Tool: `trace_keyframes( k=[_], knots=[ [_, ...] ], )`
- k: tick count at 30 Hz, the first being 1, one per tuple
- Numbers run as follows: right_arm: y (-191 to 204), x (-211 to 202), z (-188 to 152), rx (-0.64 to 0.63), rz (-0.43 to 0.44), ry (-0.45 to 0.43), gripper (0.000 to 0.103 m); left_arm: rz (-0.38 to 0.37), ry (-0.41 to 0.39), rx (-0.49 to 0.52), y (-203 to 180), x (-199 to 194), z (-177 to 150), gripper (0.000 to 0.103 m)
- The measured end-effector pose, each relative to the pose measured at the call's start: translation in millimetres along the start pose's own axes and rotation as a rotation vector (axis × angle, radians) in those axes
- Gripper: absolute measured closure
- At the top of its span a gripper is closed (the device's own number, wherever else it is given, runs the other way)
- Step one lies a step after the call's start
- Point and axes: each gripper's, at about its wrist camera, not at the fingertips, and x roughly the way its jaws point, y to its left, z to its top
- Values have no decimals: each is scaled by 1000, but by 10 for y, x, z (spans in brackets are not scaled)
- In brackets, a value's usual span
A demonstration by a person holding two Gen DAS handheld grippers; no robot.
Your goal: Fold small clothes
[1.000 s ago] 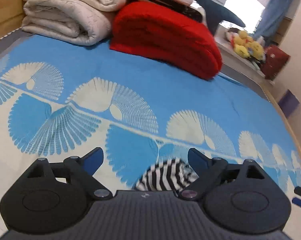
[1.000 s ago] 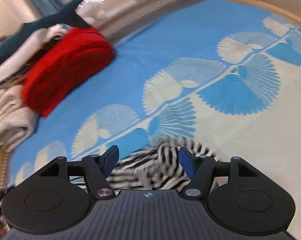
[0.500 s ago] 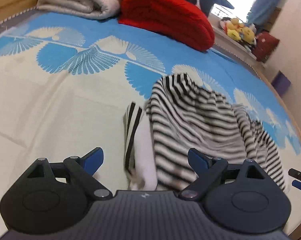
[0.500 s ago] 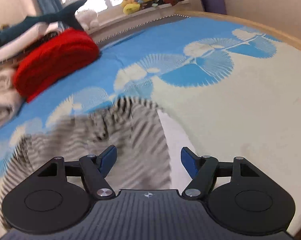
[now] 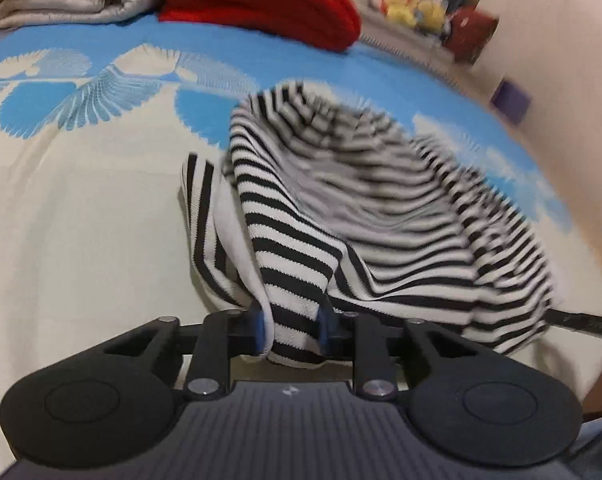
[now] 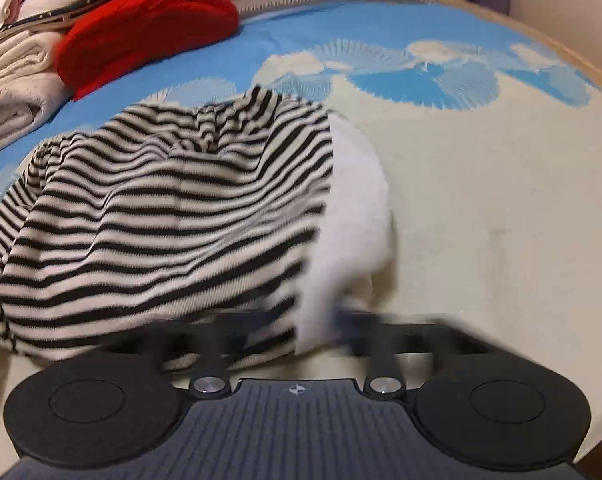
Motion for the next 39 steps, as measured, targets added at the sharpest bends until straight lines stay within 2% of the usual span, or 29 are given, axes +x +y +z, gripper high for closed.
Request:
trace_keyframes(
  k=[2,4,5,8,12,15,18,20,21,22,23,24,25,26,27,29,31,33,36,39],
  knots=[
    [-72,-131,40,22,25,-52,100,-19,-31,13,65,-192,41,80],
    [-217,-279,111,46,-19,-144,101,-41,-20,-41,258,-249,50,81],
    [-324,-279,140,84,-44,-152,101,-41,-11,-64,334,-252,27,83],
    [-572,-160,186,167,-56,-104,101,-28,-5,-39,400,-250,6,85],
    [-477,-82,172,116,-93,-103,101,-32,-24,-30,442,-313,20,85],
    [-467,-167,186,116,-78,-131,101,-70,-81,40,389,-479,34,86],
    [-489,-78,160,100,-91,-86,101,4,19,20,490,-271,-15,86],
    [-447,45,153,72,-96,-31,100,40,56,66,452,-177,-56,86],
    [-431,74,139,57,-106,-19,99,45,52,86,420,-184,-61,80],
    [-414,84,134,51,-108,-16,99,56,41,93,409,-214,-54,65],
    [-404,78,140,46,-108,-13,92,75,18,80,409,-284,-34,60],
    [-404,56,151,49,-103,-12,78,73,-9,49,420,-382,-1,53],
    [-422,-7,171,70,-109,-20,69,43,-42,22,447,-512,44,48],
    [-440,-106,185,94,-116,-49,52,-2,-96,-5,467,-674,115,45],
    [-453,-234,212,115,-111,-104,45,-20,-150,-28,469,-809,213,38],
    [-405,-502,336,116,-80,-231,44,-32,-251,-21,440,-980,439,31],
    [-259,-604,570,57,-23,-309,43,-5,-295,49,331,-939,683,28],
    [-33,-493,856,-61,34,-325,43,24,-292,164,183,-686,894,26],
    [306,-18,1194,-271,84,-294,44,38,-240,367,-26,-71,1024,25],
    [531,591,1362,-438,80,-211,44,20,-161,439,-25,484,1015,25]
  ],
)
